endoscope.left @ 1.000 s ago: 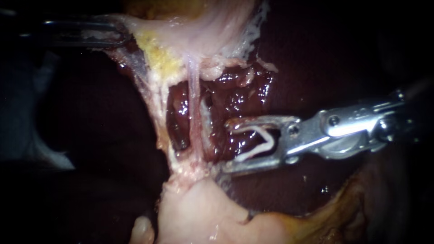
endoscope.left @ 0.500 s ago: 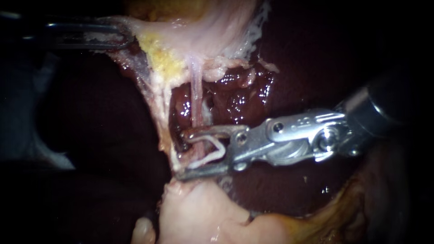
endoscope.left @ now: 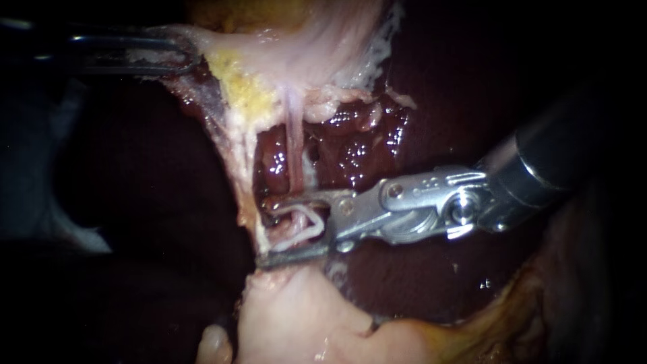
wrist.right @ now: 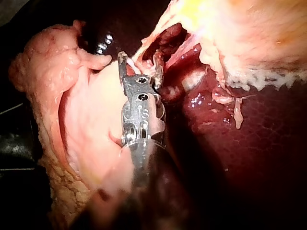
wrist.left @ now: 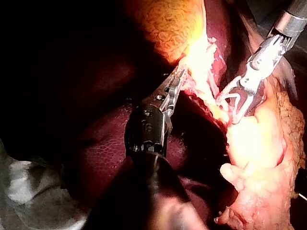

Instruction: Clipping first clip left tube

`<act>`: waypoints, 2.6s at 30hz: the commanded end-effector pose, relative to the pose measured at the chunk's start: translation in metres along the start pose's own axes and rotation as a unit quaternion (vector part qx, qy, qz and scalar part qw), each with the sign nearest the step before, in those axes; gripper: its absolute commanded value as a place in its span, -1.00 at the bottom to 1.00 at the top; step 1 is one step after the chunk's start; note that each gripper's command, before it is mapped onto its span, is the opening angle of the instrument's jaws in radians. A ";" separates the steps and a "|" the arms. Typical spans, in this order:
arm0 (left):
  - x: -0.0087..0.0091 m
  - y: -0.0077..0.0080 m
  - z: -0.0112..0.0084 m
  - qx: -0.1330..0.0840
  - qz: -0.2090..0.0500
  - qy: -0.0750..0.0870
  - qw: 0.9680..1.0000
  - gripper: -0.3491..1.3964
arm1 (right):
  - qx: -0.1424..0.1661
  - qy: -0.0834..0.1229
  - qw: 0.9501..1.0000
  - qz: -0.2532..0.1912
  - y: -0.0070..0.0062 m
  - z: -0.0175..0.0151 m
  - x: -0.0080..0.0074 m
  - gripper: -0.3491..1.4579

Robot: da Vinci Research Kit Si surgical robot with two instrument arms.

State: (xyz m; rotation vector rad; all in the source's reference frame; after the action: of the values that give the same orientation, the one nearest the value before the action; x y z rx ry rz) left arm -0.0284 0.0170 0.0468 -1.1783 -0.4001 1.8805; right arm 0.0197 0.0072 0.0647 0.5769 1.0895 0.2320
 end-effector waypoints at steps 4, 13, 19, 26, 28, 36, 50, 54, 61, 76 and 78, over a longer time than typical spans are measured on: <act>0.0000 0.0001 0.0001 -0.001 0.000 0.000 1.000 -1.00 | 0.008 0.011 1.000 0.005 -0.0002 0.0019 0.0000 -0.07; 0.0000 0.0002 0.0004 0.000 -0.001 0.000 1.000 -1.00 | 0.038 0.018 0.999 0.006 -0.0005 0.0052 0.0000 -0.09; 0.0001 0.0003 0.0005 -0.001 -0.001 0.000 1.000 -1.00 | 0.031 0.022 0.999 0.029 -0.0007 0.0066 0.0005 -0.09; 0.0001 0.0003 0.0005 -0.001 -0.001 0.000 1.000 -1.00 | 0.036 0.035 0.997 0.067 -0.0019 0.0071 0.0014 -0.11; 0.0001 0.0003 0.0006 -0.001 -0.001 0.000 1.000 -1.00 | 0.037 0.035 0.996 0.070 -0.0023 0.0072 0.0019 -0.12; 0.0001 0.0002 0.0005 -0.001 -0.001 0.000 1.000 -1.00 | 0.043 0.038 0.995 0.077 -0.0042 0.0078 0.0039 -0.13; 0.0001 0.0002 0.0005 -0.001 -0.001 0.000 1.000 -1.00 | 0.046 0.040 0.994 0.092 -0.0051 0.0079 0.0047 -0.19; 0.0001 0.0002 0.0005 -0.001 -0.001 0.000 1.000 -1.00 | 0.047 0.040 0.994 0.095 -0.0051 0.0077 0.0047 -0.25; 0.0001 0.0002 0.0005 -0.001 -0.001 -0.001 1.000 -1.00 | 0.047 0.040 0.993 0.100 -0.0050 0.0074 0.0045 -0.38; 0.0001 0.0001 0.0004 -0.002 -0.001 -0.001 1.000 -1.00 | 0.052 0.039 0.988 0.140 -0.0053 0.0063 0.0038 -1.00; 0.0001 0.0001 0.0004 -0.002 -0.001 -0.001 1.000 -1.00 | 0.051 0.036 0.988 0.143 -0.0053 0.0061 0.0037 -1.00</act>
State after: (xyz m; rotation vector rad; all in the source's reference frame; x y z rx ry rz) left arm -0.0289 0.0171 0.0469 -1.1788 -0.4048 1.8801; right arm 0.0261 0.0024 0.0611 0.8227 1.0893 0.4507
